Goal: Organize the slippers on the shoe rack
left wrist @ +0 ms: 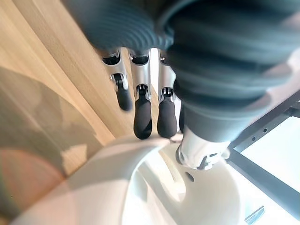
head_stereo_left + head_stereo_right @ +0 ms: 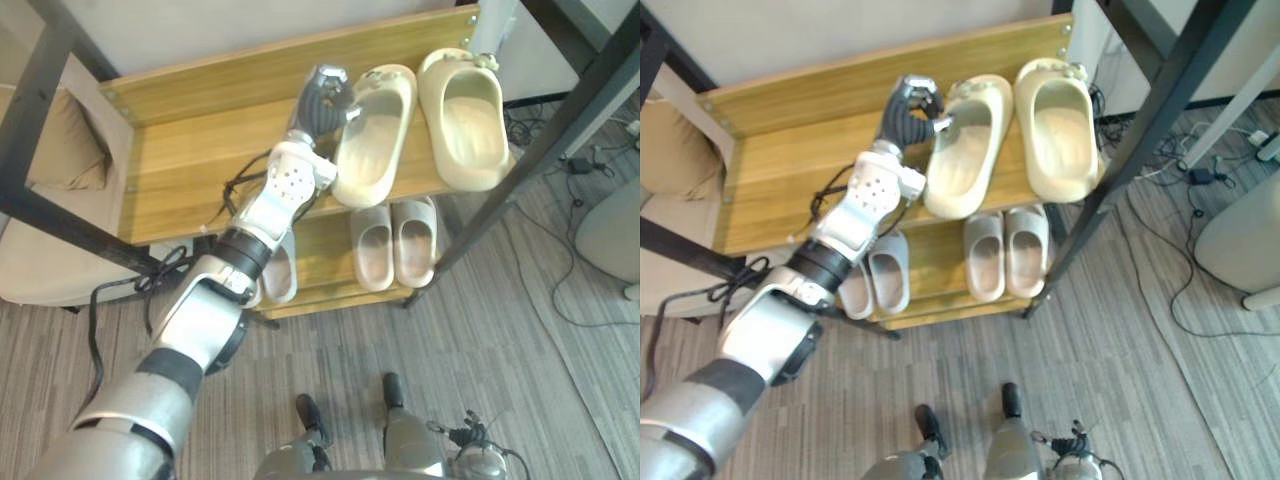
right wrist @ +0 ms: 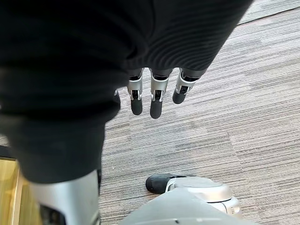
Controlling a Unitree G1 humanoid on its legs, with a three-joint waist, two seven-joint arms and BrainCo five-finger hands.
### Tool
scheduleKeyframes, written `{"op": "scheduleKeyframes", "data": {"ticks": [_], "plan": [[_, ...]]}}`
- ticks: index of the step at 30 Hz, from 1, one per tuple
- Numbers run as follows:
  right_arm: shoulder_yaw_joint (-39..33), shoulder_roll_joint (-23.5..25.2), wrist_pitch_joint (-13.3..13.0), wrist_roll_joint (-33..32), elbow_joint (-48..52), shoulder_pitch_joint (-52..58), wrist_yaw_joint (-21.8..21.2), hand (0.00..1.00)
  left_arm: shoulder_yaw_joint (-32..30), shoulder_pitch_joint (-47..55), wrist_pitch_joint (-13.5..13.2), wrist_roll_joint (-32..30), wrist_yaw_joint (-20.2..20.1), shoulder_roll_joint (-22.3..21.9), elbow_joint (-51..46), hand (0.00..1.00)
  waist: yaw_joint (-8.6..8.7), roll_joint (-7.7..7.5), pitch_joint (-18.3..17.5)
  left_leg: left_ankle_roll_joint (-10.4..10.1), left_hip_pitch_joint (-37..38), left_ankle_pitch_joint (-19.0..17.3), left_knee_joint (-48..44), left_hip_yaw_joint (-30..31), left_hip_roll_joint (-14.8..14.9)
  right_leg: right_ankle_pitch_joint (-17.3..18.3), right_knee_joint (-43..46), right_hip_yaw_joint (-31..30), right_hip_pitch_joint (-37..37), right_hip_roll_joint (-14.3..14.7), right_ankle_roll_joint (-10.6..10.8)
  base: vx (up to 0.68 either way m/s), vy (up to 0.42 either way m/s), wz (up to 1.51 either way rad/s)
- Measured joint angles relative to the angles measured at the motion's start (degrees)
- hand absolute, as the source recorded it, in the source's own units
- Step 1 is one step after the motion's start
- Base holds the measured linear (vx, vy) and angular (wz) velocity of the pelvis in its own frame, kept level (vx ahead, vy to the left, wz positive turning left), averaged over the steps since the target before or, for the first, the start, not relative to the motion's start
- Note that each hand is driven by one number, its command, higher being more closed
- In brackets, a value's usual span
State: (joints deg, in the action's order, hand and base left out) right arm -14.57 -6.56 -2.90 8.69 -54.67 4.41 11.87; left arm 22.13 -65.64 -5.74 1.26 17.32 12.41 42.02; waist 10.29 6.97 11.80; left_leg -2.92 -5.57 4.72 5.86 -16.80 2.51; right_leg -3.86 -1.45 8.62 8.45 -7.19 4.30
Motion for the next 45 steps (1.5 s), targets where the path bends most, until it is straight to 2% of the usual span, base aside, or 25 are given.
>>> {"op": "scheduleKeyframes", "data": {"ticks": [5, 11, 19, 25, 32, 38, 45], "plan": [[0.2, -0.1, 0.0, 0.0, -0.1, 0.0, 0.0, 0.00, -0.5, 0.0, -0.1, 0.2, 0.1, -0.3, -0.3, 0.00, -0.03, -0.02, 0.0, 0.0, 0.7, 0.0, 0.0, 0.1, 0.0, -0.2, -0.2, 0.2, -0.8, -0.1, 0.0, 0.00, 0.000, 0.00], [0.9, -0.2, 0.1, 0.1, -0.2, 0.1, 0.0, 0.00, -1.0, 0.6, -0.2, 4.2, 0.4, -0.5, -2.4, 0.00, -0.03, -0.02, 0.0, 0.2, 1.0, 0.1, 0.0, 0.9, -0.1, -0.5, -0.6, 0.6, -1.6, -0.1, 0.1, 0.00, -0.001, 0.04], [1.5, -0.2, 0.3, 0.1, -0.4, 0.3, 0.0, 0.00, -2.2, 9.3, -2.6, 9.0, 1.3, -0.6, -12.6, 0.00, -0.69, -0.05, 0.0, 0.3, 1.8, 0.2, 0.0, 2.8, -0.1, -0.3, -1.0, 3.2, -3.7, -0.1, 0.0, 0.01, -0.001, 0.12], [2.0, -0.4, 0.7, 0.2, -0.4, 0.3, 0.0, 0.00, -2.6, 18.1, -2.9, 12.5, 1.3, -0.3, -17.5, 0.00, -1.25, -0.09, 0.0, 0.4, 1.8, 0.4, 0.0, 4.0, 0.0, -0.2, -1.4, 4.6, -4.6, -0.1, -0.1, 0.01, -0.001, 0.11], [3.9, -0.8, 1.2, 0.3, -0.5, 0.2, 0.0, 0.00, -2.5, 22.9, -3.0, 17.1, -0.1, -0.3, -19.6, 0.00, -1.50, -0.62, -0.1, 0.4, 1.9, 0.5, 0.0, 4.8, 0.1, -0.2, -2.4, 6.1, -5.9, 0.0, -0.1, 0.01, -0.001, 0.10], [4.5, -0.8, 1.3, 0.3, -0.9, 0.0, 0.0, 0.00, 1.0, 24.1, -3.0, 16.8, -1.5, -0.5, -21.0, 0.00, -1.91, -1.35, -0.2, 0.3, 2.0, 0.5, 0.0, 4.9, 0.1, -0.3, -2.8, 6.5, -6.3, 0.0, -0.1, 0.01, 0.000, 0.02], [4.7, -0.7, 1.3, 0.3, -1.3, 0.0, 0.0, 0.00, 4.8, 24.1, -3.5, 16.5, -2.7, -3.2, -21.3, 0.00, -2.25, -2.05, -0.5, 0.3, 2.1, 0.5, 0.0, 4.9, 0.1, -0.3, -2.9, 6.6, -6.5, 0.0, -0.1, 0.00, 0.000, 0.00]]}}
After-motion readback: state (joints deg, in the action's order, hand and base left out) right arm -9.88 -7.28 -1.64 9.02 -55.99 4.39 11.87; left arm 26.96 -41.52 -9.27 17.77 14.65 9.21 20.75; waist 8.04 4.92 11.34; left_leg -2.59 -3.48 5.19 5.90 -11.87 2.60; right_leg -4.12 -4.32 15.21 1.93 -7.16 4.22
